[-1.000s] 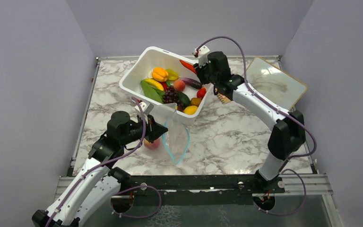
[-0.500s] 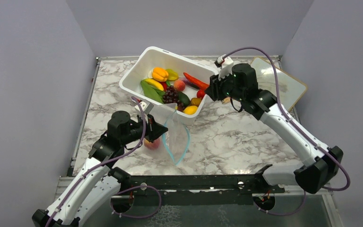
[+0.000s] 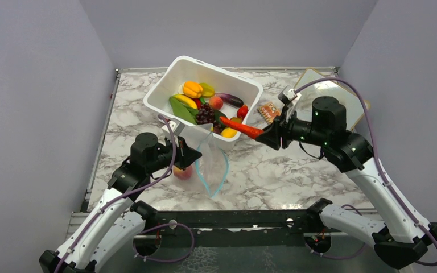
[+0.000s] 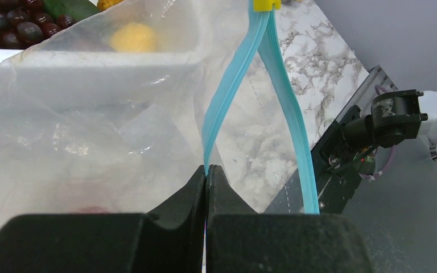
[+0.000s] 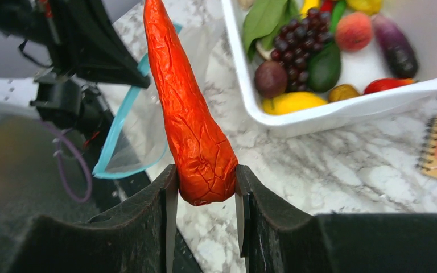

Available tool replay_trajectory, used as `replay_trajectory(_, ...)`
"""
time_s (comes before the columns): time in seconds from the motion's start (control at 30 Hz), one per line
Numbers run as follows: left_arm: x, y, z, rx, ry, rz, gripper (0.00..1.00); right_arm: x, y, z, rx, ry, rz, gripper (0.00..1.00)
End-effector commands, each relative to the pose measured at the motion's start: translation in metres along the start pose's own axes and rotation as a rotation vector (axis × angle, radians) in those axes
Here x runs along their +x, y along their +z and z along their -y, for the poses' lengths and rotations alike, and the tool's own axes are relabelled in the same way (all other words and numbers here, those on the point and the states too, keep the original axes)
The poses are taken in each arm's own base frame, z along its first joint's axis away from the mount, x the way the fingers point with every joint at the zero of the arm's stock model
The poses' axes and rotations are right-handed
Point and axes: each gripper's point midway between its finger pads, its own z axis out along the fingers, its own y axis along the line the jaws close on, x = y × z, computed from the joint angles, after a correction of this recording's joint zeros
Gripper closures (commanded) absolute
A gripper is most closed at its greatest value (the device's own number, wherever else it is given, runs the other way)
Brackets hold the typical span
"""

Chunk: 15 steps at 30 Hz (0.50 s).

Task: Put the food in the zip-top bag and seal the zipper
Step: Place the fake vegetable in the zipper food storage bag.

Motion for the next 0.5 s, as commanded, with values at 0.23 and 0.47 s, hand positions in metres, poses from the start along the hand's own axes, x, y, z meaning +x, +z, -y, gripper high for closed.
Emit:
replay_trajectory(0.23,-0.020,-0.001,0.003,-0.014,-0.025,0.050,1.00,0.043,-0.029,-0.071,-0.376,0.120,-0.119,0.85)
replay_trajectory(0.47,-0.020,0.000,0.005,-0.003,-0.040,0.047,1.00,0.062,-0.019,-0.075,-0.418,0.228,-0.182,0.84)
